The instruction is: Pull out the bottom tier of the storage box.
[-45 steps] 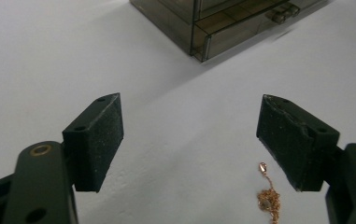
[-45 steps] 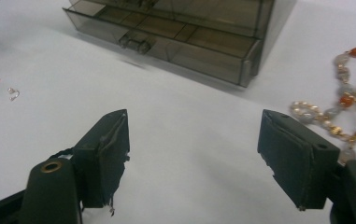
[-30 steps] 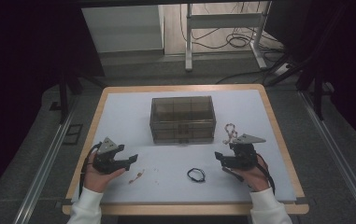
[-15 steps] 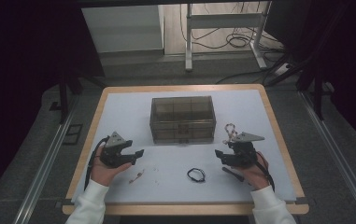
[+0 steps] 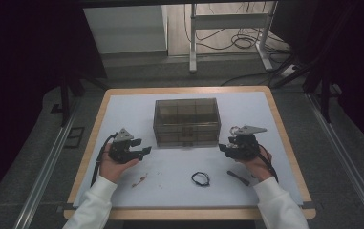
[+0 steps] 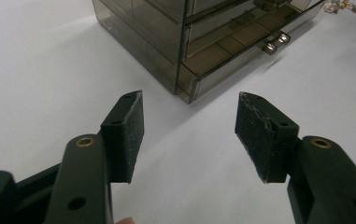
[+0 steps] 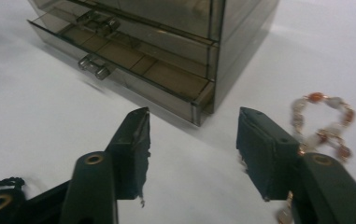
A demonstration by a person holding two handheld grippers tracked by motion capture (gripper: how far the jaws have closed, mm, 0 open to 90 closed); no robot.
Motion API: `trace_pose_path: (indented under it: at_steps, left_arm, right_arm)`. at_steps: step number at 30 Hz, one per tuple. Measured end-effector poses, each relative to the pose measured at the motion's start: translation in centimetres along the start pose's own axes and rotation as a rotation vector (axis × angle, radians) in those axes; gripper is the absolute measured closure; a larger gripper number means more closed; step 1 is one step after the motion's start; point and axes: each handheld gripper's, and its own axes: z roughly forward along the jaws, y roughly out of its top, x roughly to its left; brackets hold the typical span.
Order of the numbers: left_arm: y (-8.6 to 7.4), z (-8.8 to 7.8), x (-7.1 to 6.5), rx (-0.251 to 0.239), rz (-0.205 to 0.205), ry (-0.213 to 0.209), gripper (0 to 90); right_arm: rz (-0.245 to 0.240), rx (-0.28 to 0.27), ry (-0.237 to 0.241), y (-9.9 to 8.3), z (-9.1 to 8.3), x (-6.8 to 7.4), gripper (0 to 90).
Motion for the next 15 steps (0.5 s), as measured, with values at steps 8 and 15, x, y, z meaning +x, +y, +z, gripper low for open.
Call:
trace_pose_path:
  at_steps: [8, 15]
  left_arm:
    - [-0.2, 1.7, 0.1, 0.027, 0.005, -0.017, 47.9]
    - [-0.2, 3.0, 0.1, 0.048, 0.014, -0.036, 53.7]
  right_arm:
    - [-0.050, 0.042, 0.006, 0.7, 1.3, 0.2, 49.9]
    - [-0.042, 0.054, 0.005, 0.9, 2.7, -0.1, 53.8]
